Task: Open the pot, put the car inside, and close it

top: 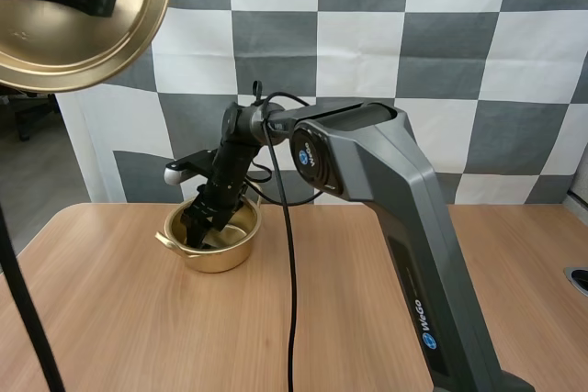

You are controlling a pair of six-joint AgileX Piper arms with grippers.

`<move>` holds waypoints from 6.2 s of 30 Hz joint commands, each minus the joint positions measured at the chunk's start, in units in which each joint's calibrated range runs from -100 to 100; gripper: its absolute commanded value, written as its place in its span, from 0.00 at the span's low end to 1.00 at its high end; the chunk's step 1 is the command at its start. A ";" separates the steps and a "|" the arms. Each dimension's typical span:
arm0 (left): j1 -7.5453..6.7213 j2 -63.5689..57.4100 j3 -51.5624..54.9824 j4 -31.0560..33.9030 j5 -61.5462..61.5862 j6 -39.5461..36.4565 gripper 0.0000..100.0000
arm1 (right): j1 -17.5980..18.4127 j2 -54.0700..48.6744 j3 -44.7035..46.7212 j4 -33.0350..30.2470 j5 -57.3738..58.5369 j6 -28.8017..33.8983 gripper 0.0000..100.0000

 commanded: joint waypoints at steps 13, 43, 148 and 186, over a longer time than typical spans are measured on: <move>0.03 0.00 0.02 0.28 0.06 0.01 0.00 | 0.02 -5.07 -2.30 -0.09 1.95 0.44 1.00; 0.03 25.03 17.86 0.28 -22.86 1.89 0.00 | -18.12 -71.20 -2.30 -1.46 5.62 2.38 1.00; 0.03 72.20 18.22 -4.73 -32.20 4.28 1.00 | -18.12 -95.58 -2.17 -18.80 5.62 15.75 1.00; 0.89 63.16 5.48 -0.22 -31.56 -7.34 0.02 | -18.12 -95.58 -2.17 -18.78 5.62 15.75 1.00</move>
